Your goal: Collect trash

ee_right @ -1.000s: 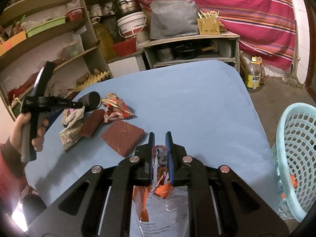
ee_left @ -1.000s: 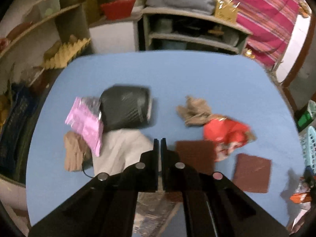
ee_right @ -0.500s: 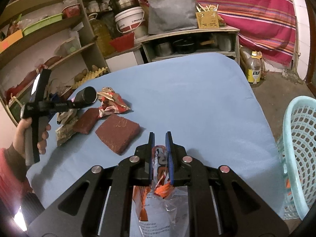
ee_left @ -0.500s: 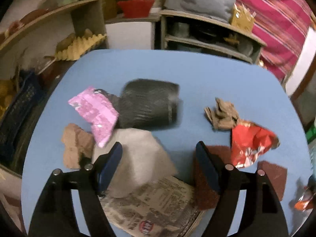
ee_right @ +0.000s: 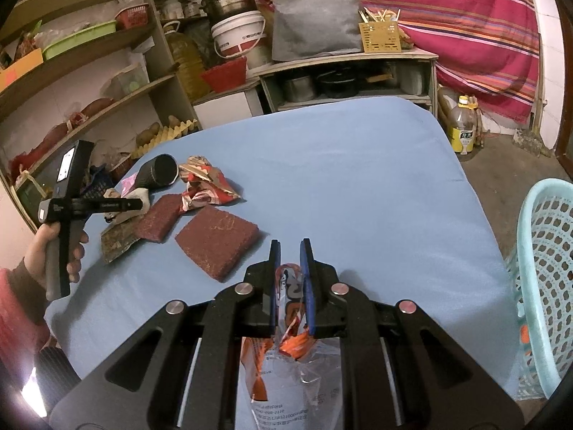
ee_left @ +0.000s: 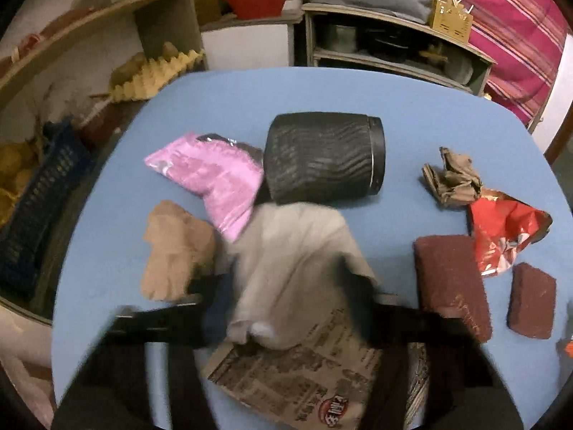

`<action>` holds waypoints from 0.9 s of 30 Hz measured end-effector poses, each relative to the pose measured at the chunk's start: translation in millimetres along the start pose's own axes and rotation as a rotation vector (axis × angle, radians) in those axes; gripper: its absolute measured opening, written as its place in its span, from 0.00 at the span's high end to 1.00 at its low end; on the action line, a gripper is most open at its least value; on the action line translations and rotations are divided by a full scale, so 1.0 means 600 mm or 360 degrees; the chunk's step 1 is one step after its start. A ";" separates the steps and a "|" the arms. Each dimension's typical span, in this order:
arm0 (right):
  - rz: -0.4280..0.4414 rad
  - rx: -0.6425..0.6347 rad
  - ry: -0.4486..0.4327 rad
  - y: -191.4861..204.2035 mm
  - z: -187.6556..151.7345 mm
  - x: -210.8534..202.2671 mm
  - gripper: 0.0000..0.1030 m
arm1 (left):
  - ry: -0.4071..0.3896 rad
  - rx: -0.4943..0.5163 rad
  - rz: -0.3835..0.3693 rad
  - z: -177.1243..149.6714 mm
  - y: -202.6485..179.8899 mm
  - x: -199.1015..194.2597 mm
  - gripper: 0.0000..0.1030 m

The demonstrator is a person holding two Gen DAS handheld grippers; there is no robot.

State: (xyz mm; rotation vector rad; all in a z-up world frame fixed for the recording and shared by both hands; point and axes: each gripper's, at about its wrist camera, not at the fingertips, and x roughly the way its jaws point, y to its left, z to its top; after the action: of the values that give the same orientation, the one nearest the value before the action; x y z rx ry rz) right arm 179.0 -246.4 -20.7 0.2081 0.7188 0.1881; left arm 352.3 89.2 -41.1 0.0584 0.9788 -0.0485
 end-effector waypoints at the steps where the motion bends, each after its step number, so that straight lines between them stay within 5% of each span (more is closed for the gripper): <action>1: 0.0001 0.0004 0.0001 0.000 0.000 0.000 0.87 | -0.0007 0.0008 -0.0009 0.001 0.001 -0.001 0.75; 7: 0.0002 -0.0014 -0.0033 0.005 0.005 -0.015 0.87 | -0.0075 0.0038 0.0023 0.001 0.001 -0.040 0.85; 16: -0.0006 -0.0052 -0.0118 0.004 0.025 -0.061 0.87 | -0.0276 0.0140 -0.0042 0.002 -0.053 -0.191 0.85; 27: -0.0194 -0.0030 -0.0261 -0.096 0.059 -0.182 0.87 | -0.0407 0.0364 -0.0355 -0.030 -0.304 -0.273 0.85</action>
State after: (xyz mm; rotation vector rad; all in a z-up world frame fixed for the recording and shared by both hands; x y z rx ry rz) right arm 127.8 -332.7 59.2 0.1591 0.5647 0.0610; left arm 234.0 -89.1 79.8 0.1491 0.7172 -0.3650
